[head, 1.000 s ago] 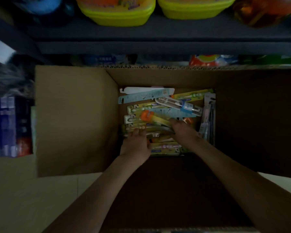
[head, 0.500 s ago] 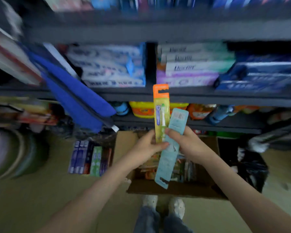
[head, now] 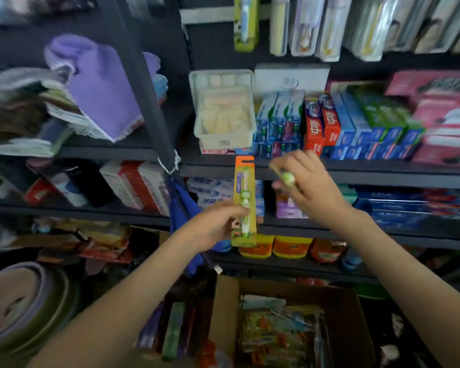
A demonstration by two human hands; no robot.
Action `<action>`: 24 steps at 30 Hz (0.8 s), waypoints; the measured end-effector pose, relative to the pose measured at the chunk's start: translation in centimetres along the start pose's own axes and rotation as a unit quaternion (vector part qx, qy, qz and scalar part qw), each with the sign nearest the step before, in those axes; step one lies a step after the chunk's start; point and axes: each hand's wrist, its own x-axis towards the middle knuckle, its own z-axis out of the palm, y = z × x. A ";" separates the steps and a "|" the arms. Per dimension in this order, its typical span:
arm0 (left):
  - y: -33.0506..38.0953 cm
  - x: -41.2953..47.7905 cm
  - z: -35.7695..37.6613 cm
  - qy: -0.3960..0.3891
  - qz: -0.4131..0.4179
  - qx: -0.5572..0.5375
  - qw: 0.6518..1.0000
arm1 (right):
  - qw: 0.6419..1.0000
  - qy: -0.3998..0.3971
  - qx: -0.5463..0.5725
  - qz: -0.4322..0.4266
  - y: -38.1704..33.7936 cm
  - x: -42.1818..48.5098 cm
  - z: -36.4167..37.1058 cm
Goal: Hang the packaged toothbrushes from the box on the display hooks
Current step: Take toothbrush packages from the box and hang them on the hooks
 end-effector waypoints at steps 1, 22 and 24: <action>0.8 -0.6 -1.3 -0.023 -0.005 -0.033 0.999 | 0.996 -0.013 -0.043 -0.081 -0.8 1.2 0.6; 7.8 -2.4 -8.5 -0.048 0.151 -0.047 0.986 | 0.945 0.014 -0.295 -0.141 -3.8 8.9 4.8; 8.5 -2.3 -8.2 -0.038 0.176 -0.029 0.983 | 0.964 0.055 -0.255 -0.049 -3.6 9.5 4.1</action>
